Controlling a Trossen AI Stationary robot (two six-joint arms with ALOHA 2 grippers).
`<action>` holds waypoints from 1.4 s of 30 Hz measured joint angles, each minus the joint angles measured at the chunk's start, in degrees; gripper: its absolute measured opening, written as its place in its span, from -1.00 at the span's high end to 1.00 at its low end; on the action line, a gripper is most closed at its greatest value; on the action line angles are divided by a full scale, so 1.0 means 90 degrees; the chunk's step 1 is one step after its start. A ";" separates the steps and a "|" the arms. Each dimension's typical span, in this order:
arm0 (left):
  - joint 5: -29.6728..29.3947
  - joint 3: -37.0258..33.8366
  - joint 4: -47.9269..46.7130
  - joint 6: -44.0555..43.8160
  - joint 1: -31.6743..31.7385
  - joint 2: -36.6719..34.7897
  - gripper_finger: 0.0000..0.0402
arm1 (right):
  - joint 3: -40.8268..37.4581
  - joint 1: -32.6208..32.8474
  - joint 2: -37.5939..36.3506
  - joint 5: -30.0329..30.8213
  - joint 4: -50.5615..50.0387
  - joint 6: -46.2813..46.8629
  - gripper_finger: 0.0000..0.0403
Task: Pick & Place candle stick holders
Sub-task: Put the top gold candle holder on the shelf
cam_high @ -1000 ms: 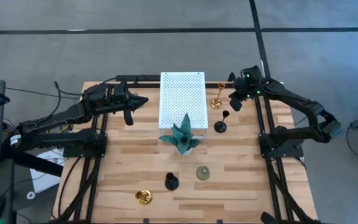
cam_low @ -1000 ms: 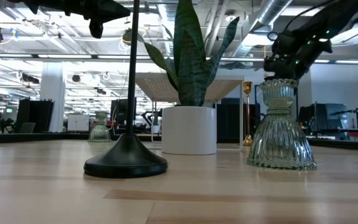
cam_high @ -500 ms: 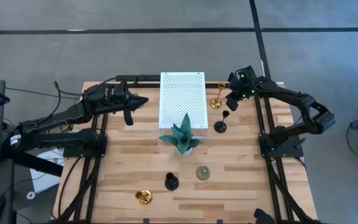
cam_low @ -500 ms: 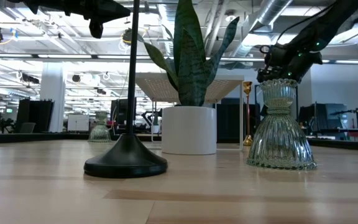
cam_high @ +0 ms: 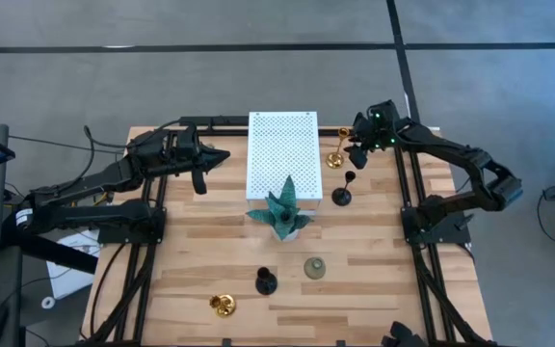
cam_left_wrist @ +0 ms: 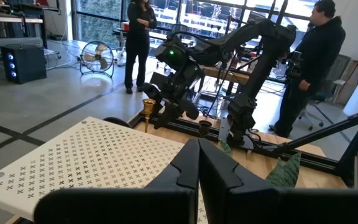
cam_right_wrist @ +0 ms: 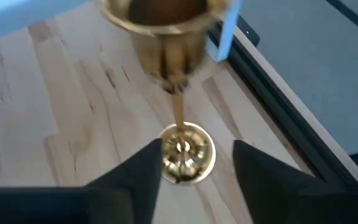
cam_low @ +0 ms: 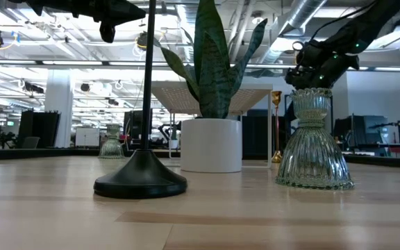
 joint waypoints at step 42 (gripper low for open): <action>0.0000 0.0000 -0.0001 -0.0021 0.0002 0.0000 0.98 | 0.0000 0.0286 -0.0061 0.0005 0.0945 0.0331 0.90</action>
